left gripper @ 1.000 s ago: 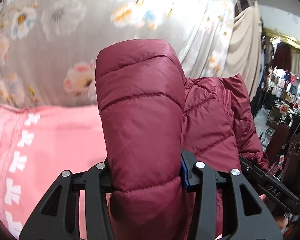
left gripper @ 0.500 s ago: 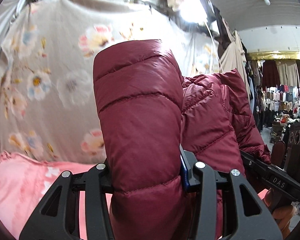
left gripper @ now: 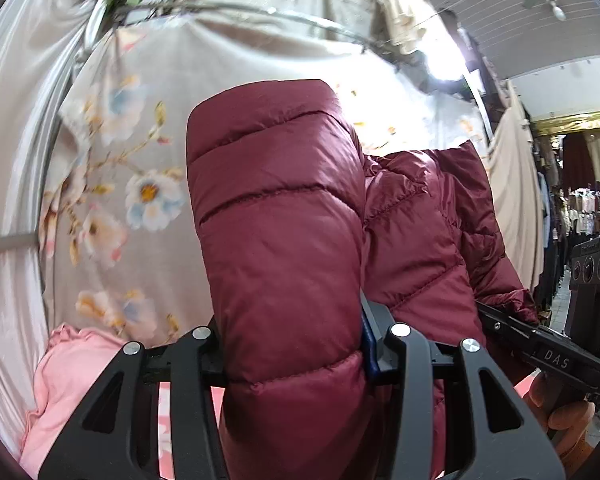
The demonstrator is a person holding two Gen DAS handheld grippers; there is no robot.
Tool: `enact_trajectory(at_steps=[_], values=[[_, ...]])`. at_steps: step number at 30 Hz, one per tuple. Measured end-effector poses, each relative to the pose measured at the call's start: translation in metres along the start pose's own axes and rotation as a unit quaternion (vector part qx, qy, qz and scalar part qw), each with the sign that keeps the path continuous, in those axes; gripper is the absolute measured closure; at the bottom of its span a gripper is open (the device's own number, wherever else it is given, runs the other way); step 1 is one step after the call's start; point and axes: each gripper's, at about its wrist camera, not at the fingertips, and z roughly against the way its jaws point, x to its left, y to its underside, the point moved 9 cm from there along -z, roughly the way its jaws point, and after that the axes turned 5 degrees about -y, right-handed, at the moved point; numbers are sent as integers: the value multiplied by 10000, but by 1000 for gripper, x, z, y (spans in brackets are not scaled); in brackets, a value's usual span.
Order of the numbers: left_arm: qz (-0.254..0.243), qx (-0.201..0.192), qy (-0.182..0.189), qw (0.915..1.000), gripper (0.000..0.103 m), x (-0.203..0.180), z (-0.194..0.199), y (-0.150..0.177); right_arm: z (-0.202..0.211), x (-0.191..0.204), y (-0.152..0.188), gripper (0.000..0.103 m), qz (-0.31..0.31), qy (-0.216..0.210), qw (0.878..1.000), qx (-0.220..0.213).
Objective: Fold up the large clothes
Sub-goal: 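Lift the jacket bundle off the blanket with both tools and fold it over, then lower the folded bundle onto the blanket with both tools and press it flat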
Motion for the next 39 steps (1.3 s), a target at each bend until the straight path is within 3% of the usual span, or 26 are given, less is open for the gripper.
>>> enact_trajectory(at_steps=[5, 10, 17, 23, 27, 29, 33, 36, 39], values=[[301, 605, -147, 9976, 60, 45, -34, 44, -55, -22, 62, 84, -427, 61, 9971, 623], [479, 1403, -333, 9884, 60, 79, -81, 120, -102, -57, 145, 84, -1007, 186, 9861, 1310], [765, 2415, -467, 9663, 61, 109, -137, 248, -141, -102, 248, 84, -1567, 429, 9674, 1945], [757, 3038, -549, 9481, 61, 113, -169, 332, -154, -133, 320, 84, -1856, 665, 9509, 2385], [778, 3334, -602, 9376, 60, 115, -183, 373, -157, -148, 343, 83, -1989, 747, 9444, 2509], [687, 3303, -697, 9388, 57, 117, -185, 381, -157, -152, 350, 80, -2047, 728, 9426, 2536], [658, 3377, -795, 9356, 46, 120, -188, 388, -155, -159, 362, 66, -2209, 721, 9381, 2567], [677, 3407, -985, 9325, 34, 123, -186, 392, -147, -166, 361, 49, -2352, 878, 9314, 2635], [641, 3438, -1264, 9283, 28, 126, -175, 387, -122, -170, 348, 48, -2556, 975, 9259, 2605]])
